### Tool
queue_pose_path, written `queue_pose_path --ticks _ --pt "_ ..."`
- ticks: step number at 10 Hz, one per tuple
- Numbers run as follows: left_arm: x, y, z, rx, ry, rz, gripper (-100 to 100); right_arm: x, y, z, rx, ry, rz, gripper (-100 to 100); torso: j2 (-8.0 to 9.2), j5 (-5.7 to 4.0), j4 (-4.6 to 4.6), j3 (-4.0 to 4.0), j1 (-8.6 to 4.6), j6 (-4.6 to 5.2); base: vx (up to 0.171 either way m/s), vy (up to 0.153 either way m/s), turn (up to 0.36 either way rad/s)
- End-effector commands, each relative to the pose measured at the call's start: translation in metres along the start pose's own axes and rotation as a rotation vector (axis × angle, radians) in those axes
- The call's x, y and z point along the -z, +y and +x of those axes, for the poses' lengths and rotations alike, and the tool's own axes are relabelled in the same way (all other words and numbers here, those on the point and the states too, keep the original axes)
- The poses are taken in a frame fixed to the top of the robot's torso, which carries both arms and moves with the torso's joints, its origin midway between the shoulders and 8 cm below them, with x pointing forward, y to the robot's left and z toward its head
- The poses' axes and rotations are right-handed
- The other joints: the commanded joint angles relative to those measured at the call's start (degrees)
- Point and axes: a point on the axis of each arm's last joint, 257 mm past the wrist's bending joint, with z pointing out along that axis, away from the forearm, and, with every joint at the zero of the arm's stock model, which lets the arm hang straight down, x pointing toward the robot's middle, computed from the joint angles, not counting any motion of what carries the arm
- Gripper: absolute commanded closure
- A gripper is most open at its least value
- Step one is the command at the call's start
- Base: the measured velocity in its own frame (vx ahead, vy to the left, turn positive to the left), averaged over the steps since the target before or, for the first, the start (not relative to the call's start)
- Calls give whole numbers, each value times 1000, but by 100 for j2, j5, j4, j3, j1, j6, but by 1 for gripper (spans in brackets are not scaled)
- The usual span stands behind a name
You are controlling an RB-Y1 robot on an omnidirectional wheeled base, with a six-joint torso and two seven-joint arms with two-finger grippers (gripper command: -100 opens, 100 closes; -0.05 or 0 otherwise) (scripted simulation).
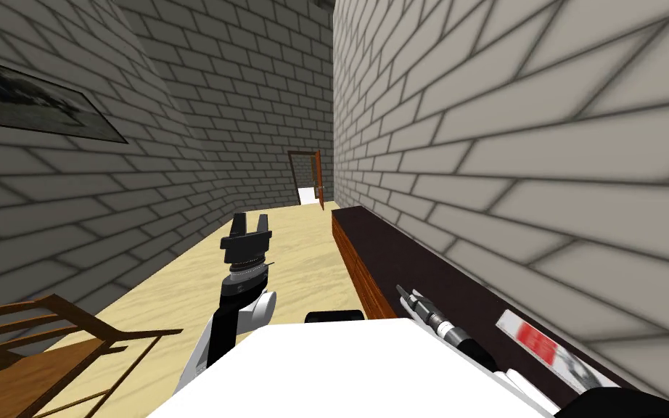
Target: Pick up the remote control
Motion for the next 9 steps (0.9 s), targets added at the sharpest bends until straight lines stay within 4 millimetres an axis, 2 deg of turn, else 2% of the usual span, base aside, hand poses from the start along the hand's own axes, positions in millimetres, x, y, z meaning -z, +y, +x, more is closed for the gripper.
queue_pose_path --ticks 1,2,3,5,6,8,9 --pt "0 0 0 0 0 0 0 2 -14 16 20 37 28 -100 0 0 0 0 0 0 31 -26 127" --pt "0 0 0 0 0 0 0 11 -29 37 51 94 62 -100 1 -1 0 0 0 4 28 -21 221" --pt "0 0 0 0 0 0 0 12 -31 39 51 98 67 -100 1 0 0 1 1 1 26 -18 153" --pt "0 0 0 0 0 0 0 37 -64 82 111 221 136 -100 3 0 1 2 3 2 35 -26 301" --pt "0 0 0 0 0 0 0 37 -64 82 111 220 135 -100 -2 0 0 -1 -3 0 38 -36 123" --pt "0 0 0 0 0 0 0 65 -89 121 166 335 188 -100 -5 -1 -1 -3 0 2 51 -30 237" --pt "0 0 0 0 0 0 0 67 -92 123 166 340 194 -100 -8 -1 -2 -5 -3 2 41 -32 130"
